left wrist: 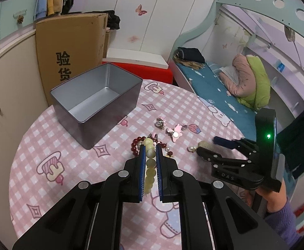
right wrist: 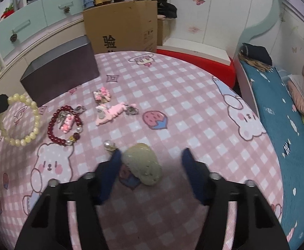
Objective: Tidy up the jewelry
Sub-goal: 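Grasp the pale green jade pendant with the right tool while the left lifts the bracelet, then carry the bracelet and jade pendant over the grey metal box with both tools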
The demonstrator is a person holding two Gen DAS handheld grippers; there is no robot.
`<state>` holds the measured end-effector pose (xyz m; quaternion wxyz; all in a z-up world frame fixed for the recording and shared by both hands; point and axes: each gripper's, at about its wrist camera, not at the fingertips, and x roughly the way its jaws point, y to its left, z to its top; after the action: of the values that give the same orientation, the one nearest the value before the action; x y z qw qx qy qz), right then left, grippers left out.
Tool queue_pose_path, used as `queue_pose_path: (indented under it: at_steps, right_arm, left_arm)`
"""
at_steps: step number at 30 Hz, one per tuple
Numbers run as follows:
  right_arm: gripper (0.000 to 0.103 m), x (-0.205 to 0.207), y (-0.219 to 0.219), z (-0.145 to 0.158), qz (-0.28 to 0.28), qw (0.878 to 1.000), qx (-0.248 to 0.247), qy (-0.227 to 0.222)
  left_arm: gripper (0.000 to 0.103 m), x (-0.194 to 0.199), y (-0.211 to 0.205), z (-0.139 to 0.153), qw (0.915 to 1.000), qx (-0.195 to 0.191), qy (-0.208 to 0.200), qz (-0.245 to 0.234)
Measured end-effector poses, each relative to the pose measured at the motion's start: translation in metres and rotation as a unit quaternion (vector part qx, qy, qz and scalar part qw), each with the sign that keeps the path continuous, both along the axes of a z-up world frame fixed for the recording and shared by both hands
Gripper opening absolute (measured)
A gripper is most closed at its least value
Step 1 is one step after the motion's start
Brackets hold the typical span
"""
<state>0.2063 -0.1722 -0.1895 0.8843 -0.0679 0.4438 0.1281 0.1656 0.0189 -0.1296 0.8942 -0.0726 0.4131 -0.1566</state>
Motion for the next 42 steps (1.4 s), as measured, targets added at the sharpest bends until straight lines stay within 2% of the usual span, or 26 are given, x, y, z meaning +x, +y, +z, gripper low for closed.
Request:
queue_pose_path:
  at_steps: [1,2,3,11,16,19,20,21,24,26,29,32,35,42]
  right_arm:
    - [0.047,0.000,0.001,0.000,0.002,1.000,0.001,0.000]
    - [0.036,0.000,0.001,0.000,-0.001,1.000,0.001,-0.001]
    - [0.033,-0.001,0.000,0.001,-0.003,1.000,0.004,-0.002]
    - [0.032,-0.018,-0.003,0.009,-0.023,1.000,0.015,-0.006]
    - [0.031,-0.027,0.010,0.042,-0.015,0.999,0.033,-0.033]
    - [0.027,-0.021,0.025,0.064,-0.002,0.998,0.048,-0.051]
    - [0.022,-0.018,0.031,0.071,0.003,0.997,0.054,-0.057]
    - [0.011,-0.013,0.039,0.080,0.009,0.996,0.062,-0.065]
    - [0.005,0.004,0.059,0.090,0.020,0.996,0.065,-0.063]
    - [0.004,0.013,0.067,0.084,0.016,0.997,0.054,-0.048]
    - [0.004,0.021,0.064,0.072,0.005,0.997,0.064,-0.031]
    - [0.010,0.024,0.063,0.062,0.007,0.997,0.071,-0.012]
    - [0.039,0.023,0.071,0.059,0.022,0.998,0.063,-0.017]
    - [0.039,0.039,0.114,0.031,0.069,0.996,0.050,0.017]
  left_arm:
    - [0.010,-0.001,-0.001,0.001,1.0000,0.001,-0.001,0.000]
    - [0.010,-0.001,-0.001,0.002,1.0000,0.002,-0.002,0.000]
    - [0.010,-0.002,-0.001,0.003,1.0000,0.002,-0.003,-0.001]
    - [0.010,-0.002,-0.001,0.018,0.9998,0.002,-0.021,-0.006]
    - [0.010,-0.002,0.005,0.038,0.9990,-0.005,-0.043,-0.010]
    - [0.010,0.000,0.011,0.054,0.9980,-0.004,-0.063,-0.008]
    - [0.010,0.001,0.015,0.061,0.9974,-0.004,-0.072,-0.006]
    - [0.010,0.003,0.018,0.068,0.9967,-0.003,-0.081,-0.005]
    - [0.010,0.015,0.027,0.079,0.9960,-0.001,-0.089,-0.008]
    - [0.010,0.024,0.033,0.076,0.9971,0.003,-0.076,-0.002]
    - [0.010,0.026,0.040,0.068,0.9975,0.006,-0.070,0.001]
    - [0.010,0.024,0.045,0.063,0.9978,-0.003,-0.066,0.002]
    - [0.010,0.024,0.050,0.061,0.9979,-0.009,-0.064,0.005]
    - [0.010,0.020,0.054,0.060,0.9978,-0.004,-0.065,0.013]
